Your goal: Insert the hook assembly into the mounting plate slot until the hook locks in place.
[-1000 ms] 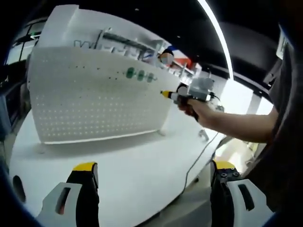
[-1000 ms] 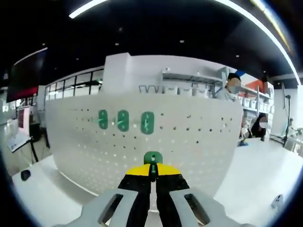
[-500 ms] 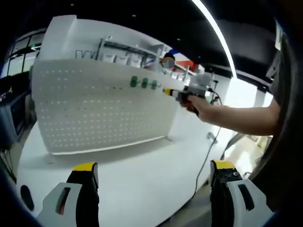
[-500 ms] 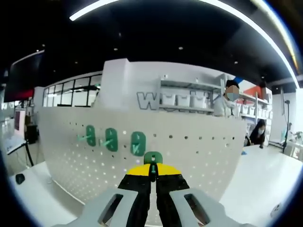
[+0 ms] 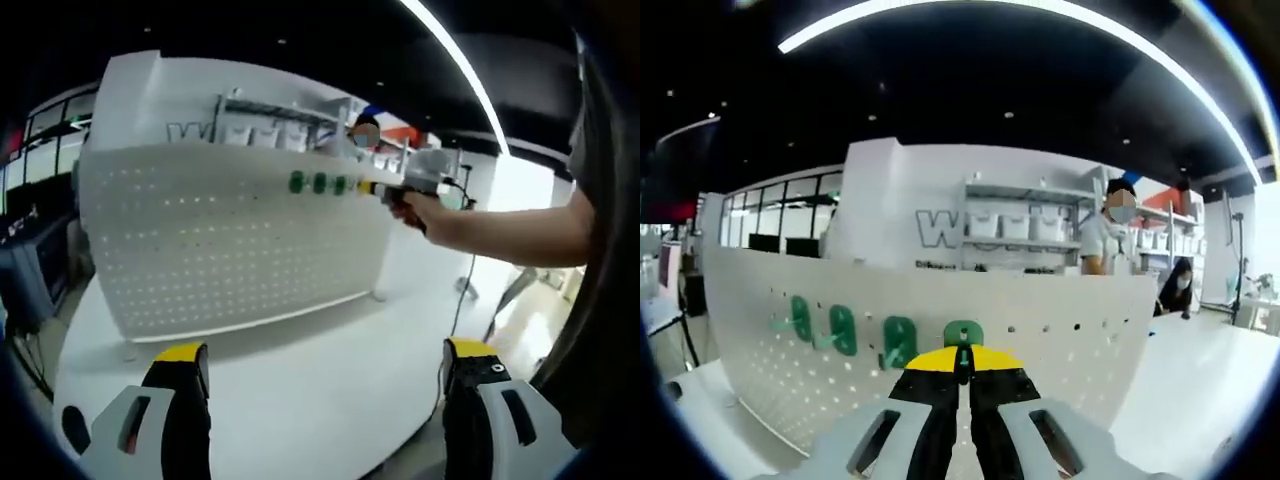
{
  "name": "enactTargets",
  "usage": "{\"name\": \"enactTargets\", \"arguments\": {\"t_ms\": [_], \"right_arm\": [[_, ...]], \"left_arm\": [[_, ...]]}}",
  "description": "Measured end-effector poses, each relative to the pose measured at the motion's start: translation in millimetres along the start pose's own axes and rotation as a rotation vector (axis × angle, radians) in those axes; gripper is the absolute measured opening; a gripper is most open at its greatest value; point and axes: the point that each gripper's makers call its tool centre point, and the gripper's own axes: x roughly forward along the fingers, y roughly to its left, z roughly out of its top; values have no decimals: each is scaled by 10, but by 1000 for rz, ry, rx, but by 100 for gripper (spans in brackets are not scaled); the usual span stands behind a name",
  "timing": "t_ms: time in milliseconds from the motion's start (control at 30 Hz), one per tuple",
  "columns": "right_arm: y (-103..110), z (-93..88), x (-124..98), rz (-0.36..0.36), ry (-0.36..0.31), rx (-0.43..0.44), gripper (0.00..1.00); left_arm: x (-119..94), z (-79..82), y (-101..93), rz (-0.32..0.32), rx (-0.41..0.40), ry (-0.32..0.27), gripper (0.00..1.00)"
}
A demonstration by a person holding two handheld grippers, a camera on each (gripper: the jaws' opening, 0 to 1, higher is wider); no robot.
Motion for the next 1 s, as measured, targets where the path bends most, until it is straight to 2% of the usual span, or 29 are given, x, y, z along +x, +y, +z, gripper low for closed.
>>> {"name": "enactTargets", "arguments": {"t_ms": [133,333,467,833,1000], "right_arm": [[-21,92,35,0,-35,5,0],[0,94,83,6,-36,-5,0],[-10,25,72,-13,-14,6,0],[-23,-105,96,-16,-14,31,0],[7,-126,100,-16,-8,14,1]], "left_arm": [[5,-4,2,4,11,5,97],[0,8,15,7,9,3,97],[0,-2,30,12,9,9,97],[14,-15,81,19,-19,9,95],[19,-13,109,24,-18,10,95]]}}
